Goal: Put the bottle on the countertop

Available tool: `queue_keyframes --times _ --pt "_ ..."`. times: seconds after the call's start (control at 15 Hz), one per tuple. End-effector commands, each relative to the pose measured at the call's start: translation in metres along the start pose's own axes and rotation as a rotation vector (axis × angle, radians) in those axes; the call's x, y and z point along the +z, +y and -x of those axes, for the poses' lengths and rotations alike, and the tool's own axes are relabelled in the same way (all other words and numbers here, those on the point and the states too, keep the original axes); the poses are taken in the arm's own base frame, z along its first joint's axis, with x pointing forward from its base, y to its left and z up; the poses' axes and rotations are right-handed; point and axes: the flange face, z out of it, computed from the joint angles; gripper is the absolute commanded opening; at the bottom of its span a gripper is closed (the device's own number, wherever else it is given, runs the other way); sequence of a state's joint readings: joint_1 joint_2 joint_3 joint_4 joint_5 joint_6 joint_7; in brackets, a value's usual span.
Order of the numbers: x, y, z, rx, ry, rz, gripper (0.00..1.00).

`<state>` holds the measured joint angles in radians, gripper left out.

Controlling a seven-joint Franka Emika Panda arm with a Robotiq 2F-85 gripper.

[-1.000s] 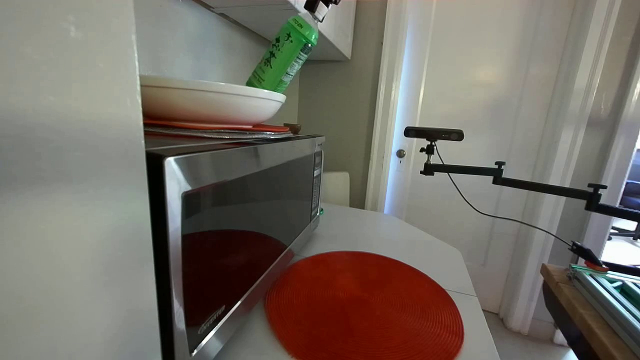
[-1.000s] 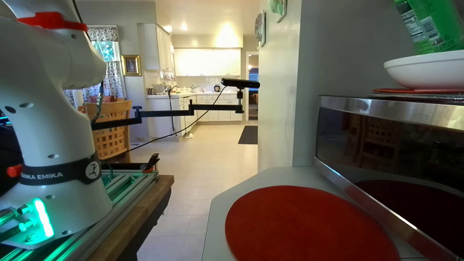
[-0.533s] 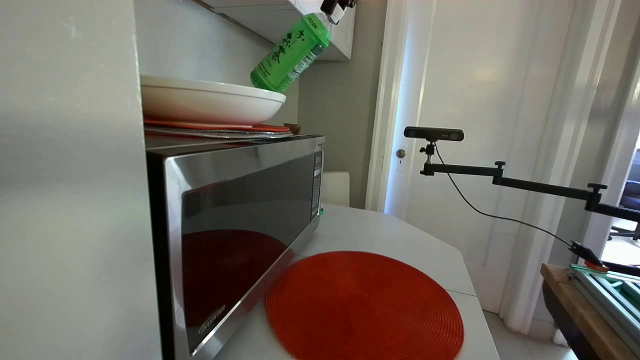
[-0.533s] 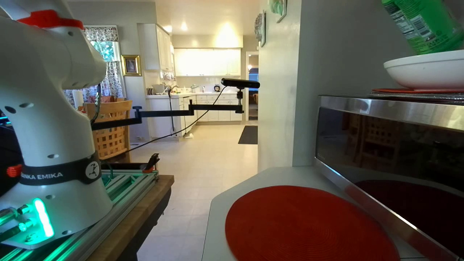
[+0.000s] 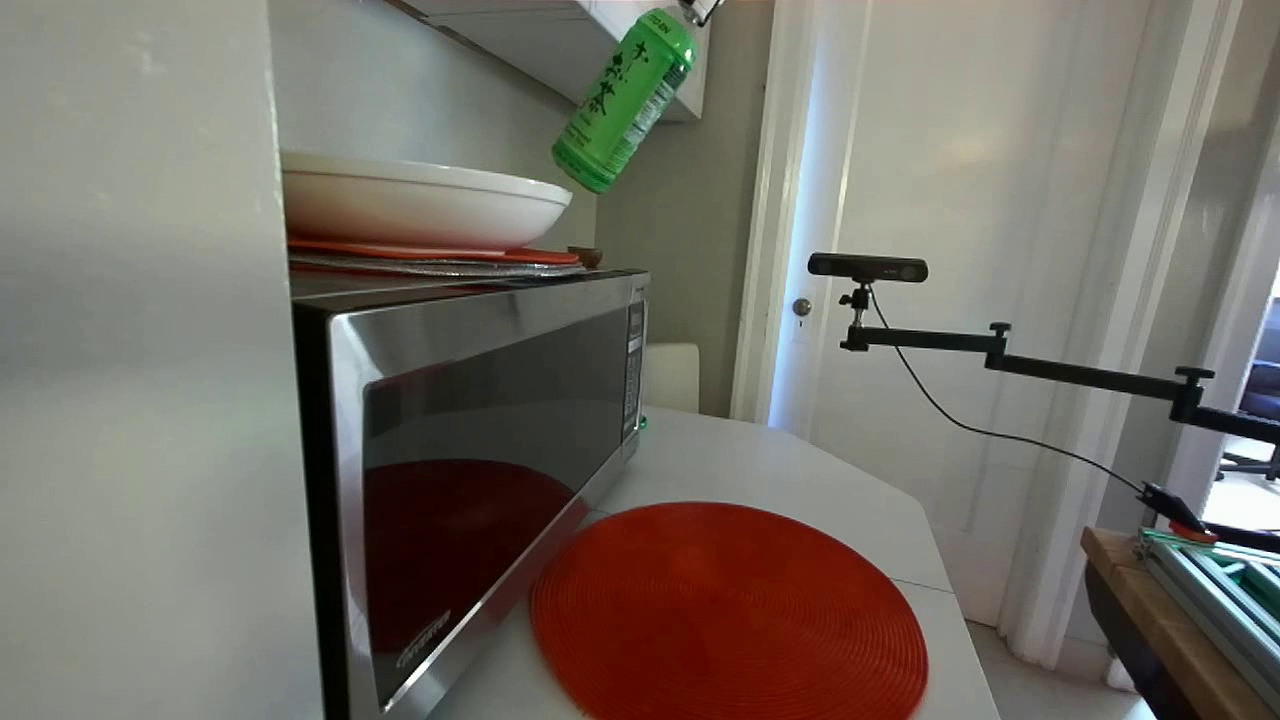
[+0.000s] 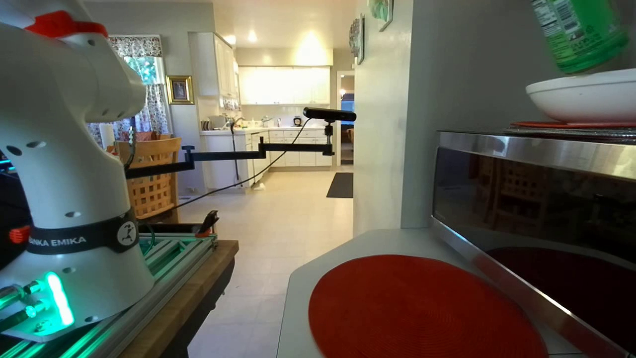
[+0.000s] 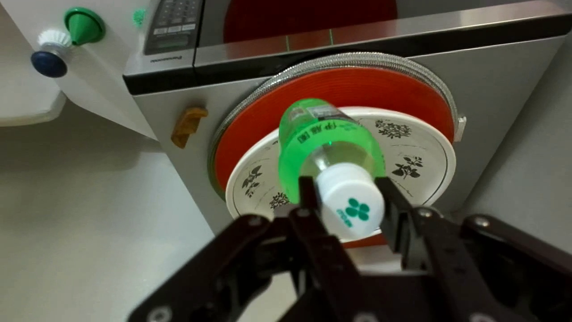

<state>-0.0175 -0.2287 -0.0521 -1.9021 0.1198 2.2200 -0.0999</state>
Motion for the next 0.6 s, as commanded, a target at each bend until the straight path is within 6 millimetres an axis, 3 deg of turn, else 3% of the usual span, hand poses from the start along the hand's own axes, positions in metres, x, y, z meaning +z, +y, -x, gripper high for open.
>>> queue_keyframes --times 0.0,0.2,0.33,0.53 --pt "-0.027 0.003 0.026 0.023 0.043 -0.058 0.12" --pt "-0.037 0.003 0.042 -0.019 -0.003 -0.095 0.12" --pt "-0.018 -0.001 0.054 -0.032 -0.105 -0.106 0.12" --pt "0.028 -0.004 0.074 -0.025 -0.261 -0.091 0.12"
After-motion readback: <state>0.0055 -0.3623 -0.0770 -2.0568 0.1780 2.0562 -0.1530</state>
